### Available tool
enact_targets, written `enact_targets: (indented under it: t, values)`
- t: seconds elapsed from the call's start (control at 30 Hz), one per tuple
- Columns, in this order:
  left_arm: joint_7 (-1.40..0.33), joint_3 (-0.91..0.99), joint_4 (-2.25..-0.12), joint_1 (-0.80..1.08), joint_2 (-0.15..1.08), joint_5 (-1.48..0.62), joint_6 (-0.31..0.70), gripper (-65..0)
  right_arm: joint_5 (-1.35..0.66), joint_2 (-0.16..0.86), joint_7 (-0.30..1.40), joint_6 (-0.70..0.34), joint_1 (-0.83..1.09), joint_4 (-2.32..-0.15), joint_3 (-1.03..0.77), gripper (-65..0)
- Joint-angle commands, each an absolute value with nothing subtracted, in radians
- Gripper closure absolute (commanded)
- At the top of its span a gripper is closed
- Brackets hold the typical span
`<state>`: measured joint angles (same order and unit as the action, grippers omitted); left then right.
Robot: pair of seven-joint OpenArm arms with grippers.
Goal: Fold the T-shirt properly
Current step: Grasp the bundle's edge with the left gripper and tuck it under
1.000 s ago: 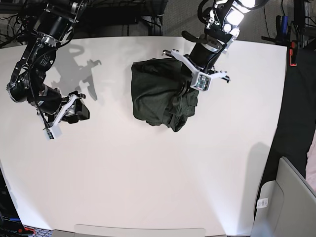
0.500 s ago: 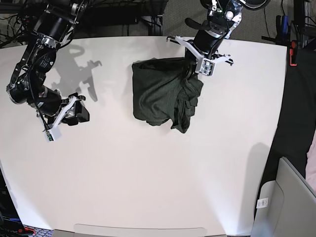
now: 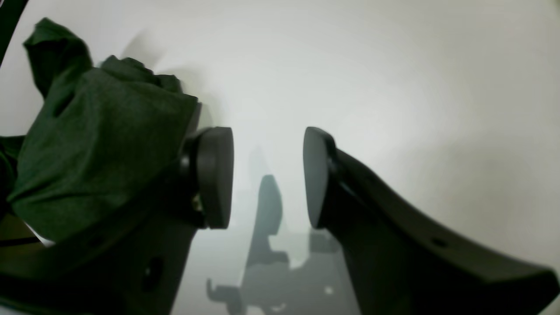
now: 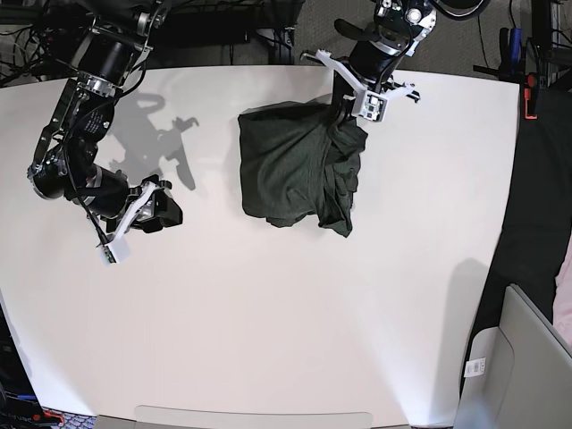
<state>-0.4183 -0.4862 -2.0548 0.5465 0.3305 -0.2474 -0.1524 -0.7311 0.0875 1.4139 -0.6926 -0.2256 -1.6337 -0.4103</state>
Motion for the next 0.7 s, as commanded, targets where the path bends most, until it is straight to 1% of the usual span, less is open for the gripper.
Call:
enact_targets:
  t: [0.0,0.1,0.23,0.3,0.37,0.47,0.57,0.6,0.67]
  values:
    - [-0.394,-0.486,-2.069,0.550,0.335,-0.243,-0.153,-0.4,-0.750,0.096,1.396,-0.698,-0.255,-1.647,-0.403,-26.4]
    - [-0.395,-0.486,-2.069,0.559,0.335,-0.243,-0.156,-0.4,-0.750,0.094,1.396,-0.698,-0.260,-1.647,-0.392,-26.4]
    - [-0.395,-0.486,-2.064,0.572,0.335,-0.243,-0.249,-0.5,-0.750,0.094,1.396,-0.698,-0.268,-1.646,-0.390,-26.4]
    - [-0.397,-0.490,-2.054,0.572,0.335,-0.243,-0.272,-0.5,-0.750,0.090,1.396,-0.698,-0.269,-1.646,-0.390,-26.4]
    - [-0.407,-0.495,-2.052,0.573,0.335,-0.243,-0.275,-0.6,-0.750,0.077,1.396,-0.698,-0.269,-1.646,-0.390,-26.4]
    - [-0.469,-0.495,-2.055,0.573,0.329,-0.243,-0.277,-0.6,-0.750,0.074,1.396,-0.698,-0.272,-1.646,-0.377,-26.4]
    - [-0.464,-0.486,-2.066,0.573,0.323,-0.243,-0.282,-0.8,-0.748,0.074,1.396,-0.698,-0.272,-1.646,-0.361,-26.4]
    - [-0.443,-0.483,-2.069,0.573,0.312,-0.243,-0.303,-1.8,-0.748,0.073,1.396,-0.698,-0.274,-1.646,-0.358,-26.4]
    - [-0.401,-0.470,-2.072,0.570,0.308,-0.243,-0.387,-3.9,-0.748,0.073,1.396,-0.698,-0.289,-1.646,-0.341,-26.4]
